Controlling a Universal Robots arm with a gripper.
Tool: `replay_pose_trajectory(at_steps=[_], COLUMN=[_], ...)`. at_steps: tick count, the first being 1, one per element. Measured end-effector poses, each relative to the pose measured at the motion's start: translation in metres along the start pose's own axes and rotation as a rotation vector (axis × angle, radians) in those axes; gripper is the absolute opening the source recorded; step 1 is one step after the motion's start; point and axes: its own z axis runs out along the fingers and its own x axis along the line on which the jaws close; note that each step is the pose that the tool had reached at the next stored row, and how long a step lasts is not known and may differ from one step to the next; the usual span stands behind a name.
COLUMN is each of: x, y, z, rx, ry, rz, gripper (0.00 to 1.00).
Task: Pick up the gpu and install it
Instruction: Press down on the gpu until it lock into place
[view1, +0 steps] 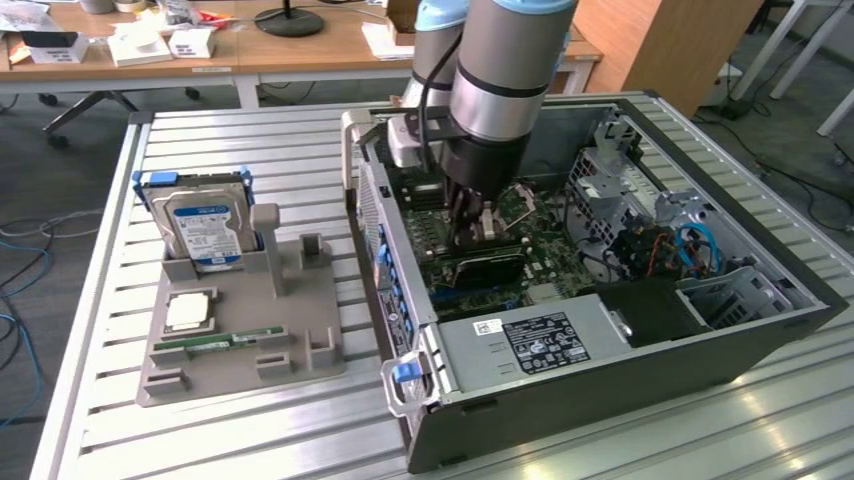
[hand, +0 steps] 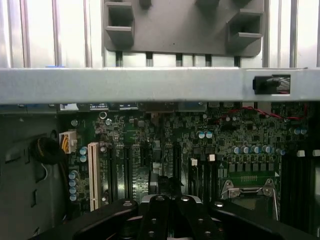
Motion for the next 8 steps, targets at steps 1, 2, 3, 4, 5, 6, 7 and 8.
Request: replay_pose_trajectory(at_steps=[1, 2, 3, 4, 5, 6, 7, 8], x=[0.000, 0.000, 0.000, 0.000, 0.000, 0.000, -0.001, -0.001], y=[-0.0021, -0.0041, -0.0061, -0.0081, -0.0098, -0.0114, -0.0131, -0.0147], z=[0.0000, 0.0000, 0.0000, -0.0001, -0.0001, -0.0001, -0.0001, -0.0001], rx=[-0.0002, -0.0002, -0.0003, -0.0005, -0.0006, -0.0006, -0.0007, -0.0007], ry=[0.0000, 0.0000, 0.0000, 0.0001, 0.0001, 0.0001, 0.0001, 0.0000], rz=[0.000, 0.000, 0.000, 0.000, 0.000, 0.000, 0.000, 0.000], gripper=[0.11, 0.11, 0.11, 0.11, 0.11, 0.11, 0.11, 0.11])
